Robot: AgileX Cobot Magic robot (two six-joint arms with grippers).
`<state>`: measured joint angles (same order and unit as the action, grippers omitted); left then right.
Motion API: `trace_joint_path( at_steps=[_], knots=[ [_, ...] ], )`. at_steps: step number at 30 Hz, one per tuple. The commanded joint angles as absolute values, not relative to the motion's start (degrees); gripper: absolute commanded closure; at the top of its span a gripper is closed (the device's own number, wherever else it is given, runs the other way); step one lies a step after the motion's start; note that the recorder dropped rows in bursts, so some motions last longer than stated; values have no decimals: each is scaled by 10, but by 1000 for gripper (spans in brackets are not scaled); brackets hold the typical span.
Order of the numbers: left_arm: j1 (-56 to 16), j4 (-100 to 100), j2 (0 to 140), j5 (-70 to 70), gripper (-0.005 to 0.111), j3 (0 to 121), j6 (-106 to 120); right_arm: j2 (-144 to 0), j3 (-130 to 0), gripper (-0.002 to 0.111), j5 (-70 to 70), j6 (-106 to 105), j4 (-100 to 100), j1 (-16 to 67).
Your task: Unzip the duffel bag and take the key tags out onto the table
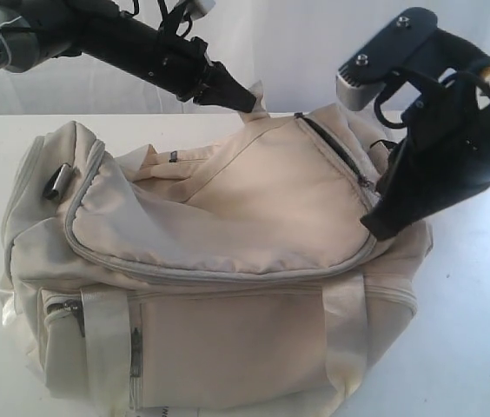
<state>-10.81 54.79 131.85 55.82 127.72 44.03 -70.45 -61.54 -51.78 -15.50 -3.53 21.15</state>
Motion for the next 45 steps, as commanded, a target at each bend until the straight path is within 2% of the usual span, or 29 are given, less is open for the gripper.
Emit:
trace_joint_path(
  at_steps=[1,9,21,32,43,45],
  knots=[
    [-104,543,1307,569,107,1280,429,-648,-568,108,-526,-151,6,211],
    [-104,520,1307,572,107,1280,407,-574,-503,108,-526,-167,78,211],
    [-104,518,1307,574,107,1280,389,-564,-427,108,-467,-297,266,215],
    [-104,518,1307,574,107,1280,384,-568,-383,108,-409,-299,284,267],
    [-104,506,1307,554,107,1280,384,-584,-359,108,-343,-299,282,268],
    [-104,496,1307,553,103,1280,384,-584,-359,108,-339,-299,282,268]
  ],
)
